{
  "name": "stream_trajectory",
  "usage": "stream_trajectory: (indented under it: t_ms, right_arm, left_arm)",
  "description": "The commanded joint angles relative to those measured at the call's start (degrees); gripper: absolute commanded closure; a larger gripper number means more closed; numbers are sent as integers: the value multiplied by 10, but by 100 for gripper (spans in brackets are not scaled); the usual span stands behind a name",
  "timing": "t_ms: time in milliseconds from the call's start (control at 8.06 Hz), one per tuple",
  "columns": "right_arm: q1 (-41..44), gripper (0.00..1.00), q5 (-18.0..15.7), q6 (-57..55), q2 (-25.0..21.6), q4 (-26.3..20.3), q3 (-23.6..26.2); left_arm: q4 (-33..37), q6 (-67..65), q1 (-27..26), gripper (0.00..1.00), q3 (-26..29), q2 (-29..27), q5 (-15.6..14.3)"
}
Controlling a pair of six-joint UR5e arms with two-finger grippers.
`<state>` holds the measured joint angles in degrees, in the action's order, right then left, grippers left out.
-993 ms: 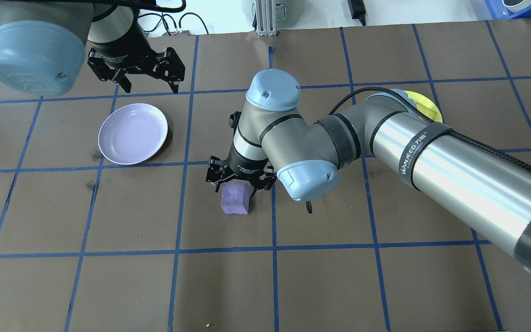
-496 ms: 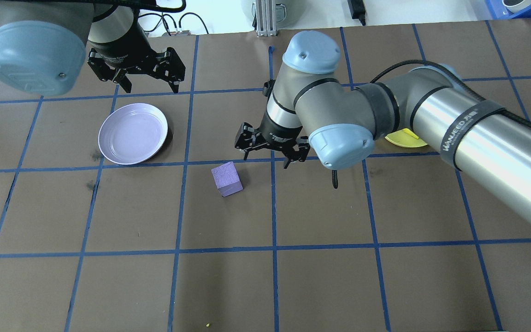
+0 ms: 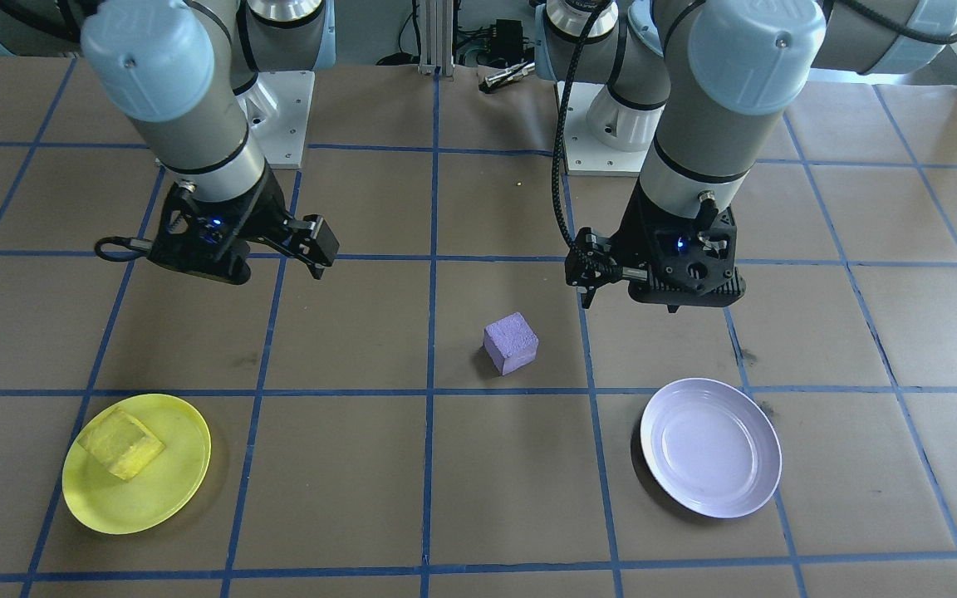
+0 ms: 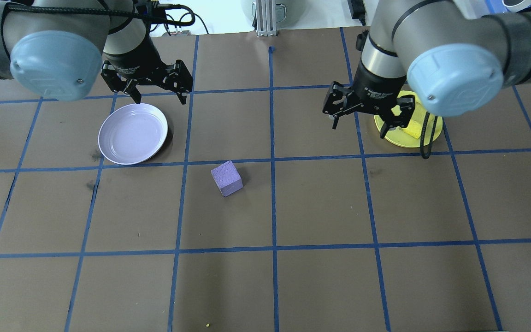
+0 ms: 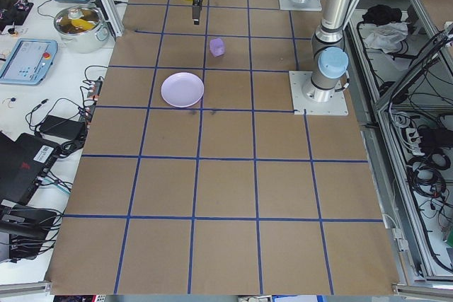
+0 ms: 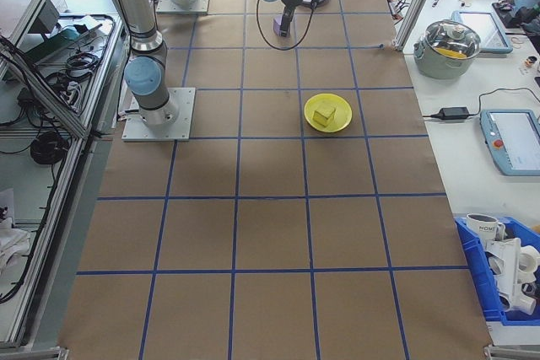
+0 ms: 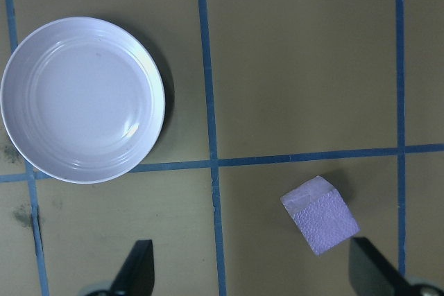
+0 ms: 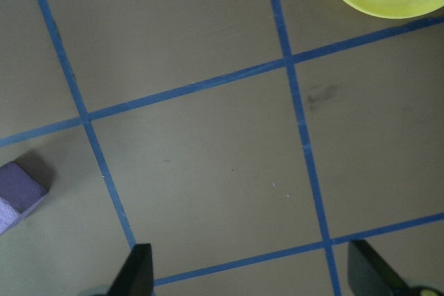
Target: Sort blocks by color into plates
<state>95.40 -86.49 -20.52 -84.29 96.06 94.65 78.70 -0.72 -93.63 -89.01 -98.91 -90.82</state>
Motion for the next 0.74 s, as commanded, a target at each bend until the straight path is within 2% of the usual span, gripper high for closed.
stream_trajectory:
  t_ms: [0, 124, 248, 620]
  right_arm:
    - [-24, 0, -52, 4, -13, -163, -95]
    - [-22, 0, -60, 5, -27, -198, -111]
    - [-23, 0, -53, 13, -42, -207, -111]
    - [-23, 0, -53, 124, -45, -191, -112]
  left_arm:
    - [-4, -36, -7, 0, -20, -35, 38]
    - [-5, -117, -8, 0, -21, -50, 61]
    - [-5, -140, -13, 0, -21, -64, 64]
    - [-21, -200, -59, 0, -22, -109, 62]
